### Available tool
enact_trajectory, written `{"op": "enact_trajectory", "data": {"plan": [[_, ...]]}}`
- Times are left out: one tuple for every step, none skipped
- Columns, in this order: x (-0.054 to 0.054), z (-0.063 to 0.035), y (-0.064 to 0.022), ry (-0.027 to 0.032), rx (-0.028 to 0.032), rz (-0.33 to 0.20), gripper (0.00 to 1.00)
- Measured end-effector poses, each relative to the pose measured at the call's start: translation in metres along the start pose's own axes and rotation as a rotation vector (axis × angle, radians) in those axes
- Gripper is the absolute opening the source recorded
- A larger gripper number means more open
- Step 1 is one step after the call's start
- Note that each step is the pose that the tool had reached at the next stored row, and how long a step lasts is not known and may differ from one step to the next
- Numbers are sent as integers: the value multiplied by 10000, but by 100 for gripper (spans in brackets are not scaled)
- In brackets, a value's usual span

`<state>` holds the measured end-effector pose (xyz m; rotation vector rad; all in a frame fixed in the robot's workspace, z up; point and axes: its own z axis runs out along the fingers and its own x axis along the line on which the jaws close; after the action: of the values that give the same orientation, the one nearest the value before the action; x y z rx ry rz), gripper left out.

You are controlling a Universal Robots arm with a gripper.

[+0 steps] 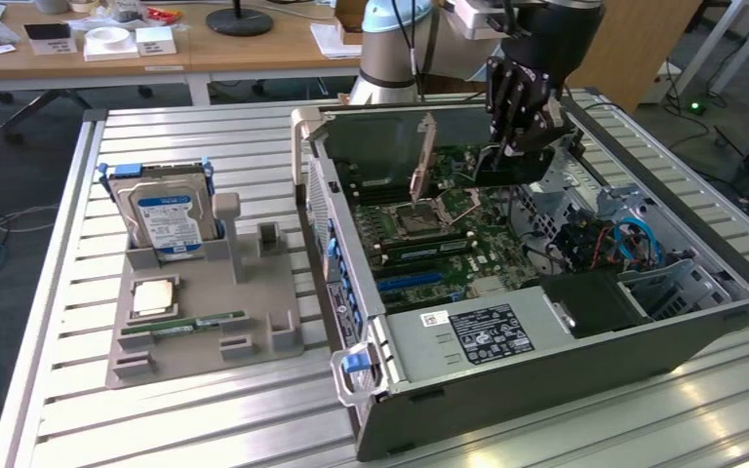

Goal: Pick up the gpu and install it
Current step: 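Insert the gpu into the slot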

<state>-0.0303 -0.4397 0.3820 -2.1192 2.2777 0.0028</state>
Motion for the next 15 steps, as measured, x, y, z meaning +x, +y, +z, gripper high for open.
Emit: {"op": "enact_trajectory", "data": {"plan": [[0,0,0,-1,0,0,26],[0,3,0,-1,0,0,26],[0,3,0,0,0,0,26],[0,3,0,1,-1,0,26],[0,4,0,1,-1,0,26],[0,5,0,1,-1,0,26],[0,6,0,0,-1,0,26],[0,8,0,0,-2,0,26],[0,10,0,-1,-7,0,26],[0,12,0,1,-15,0,26],[0,13,0,7,-20,0,26],[0,15,0,21,-23,0,26],[1,14,0,38,-28,0,26],[0,14,0,46,-30,-1,26],[0,14,0,47,-29,-1,26]]}}
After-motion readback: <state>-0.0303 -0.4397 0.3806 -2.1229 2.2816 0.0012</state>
